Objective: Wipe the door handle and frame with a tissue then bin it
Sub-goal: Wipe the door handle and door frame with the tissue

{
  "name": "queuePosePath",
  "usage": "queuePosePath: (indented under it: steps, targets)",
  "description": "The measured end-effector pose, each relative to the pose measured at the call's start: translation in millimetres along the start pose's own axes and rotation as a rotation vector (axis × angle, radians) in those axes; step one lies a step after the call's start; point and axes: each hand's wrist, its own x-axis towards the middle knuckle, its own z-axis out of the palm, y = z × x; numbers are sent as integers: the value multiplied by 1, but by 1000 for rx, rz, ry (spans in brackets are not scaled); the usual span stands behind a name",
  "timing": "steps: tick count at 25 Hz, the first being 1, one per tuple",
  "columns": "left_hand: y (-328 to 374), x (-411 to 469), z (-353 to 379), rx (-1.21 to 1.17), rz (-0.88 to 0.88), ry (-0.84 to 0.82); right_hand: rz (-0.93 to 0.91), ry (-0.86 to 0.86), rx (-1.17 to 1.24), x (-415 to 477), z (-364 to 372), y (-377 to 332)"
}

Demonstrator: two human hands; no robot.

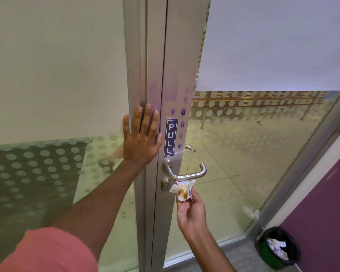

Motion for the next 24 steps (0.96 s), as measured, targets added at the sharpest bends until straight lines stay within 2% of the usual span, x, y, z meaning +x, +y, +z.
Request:
queuePosePath:
  steps: [5,7,10,12,14,15,16,18,19,21,23,24]
  targets:
    - [1,0,-1,-2,-5,-29,-334,44,-384,6,-19,-12]
    - [0,0,-1,-4,-4,-31,-579,-17,-714,6,-18,-14]
    - [0,1,-1,0,-2,-30,-993,-234,-1308,13,-1,-15]
    - [1,1,-2,1,-3,-35,-1177,-309,-1733,27,18,-15]
    - [1,0,-2,7,-1,-34,-1144,-389,-2077,41,26,-9]
    - [1,-1,-2,12,-1,-33,-1064,-391,-2123,44,27,-5]
    - [0,0,-1,17,0,-34,-1003,-358,-2100,45,27,-1]
    - [0,-1,-1,31,2,-38,-1115,-325,-2074,48,24,5]
    - [0,-1,0,36,1,-41,-1158,-340,-2125,49,21,6]
    - [0,0,-1,37,-3,-46,-1095,-383,-2161,50,18,0]
    - [0,0,-1,49,-9,-49,-1167,-444,-2252,55,13,-2]
    - [0,0,-2,53,-10,-50,-1151,-446,-2218,55,12,-3]
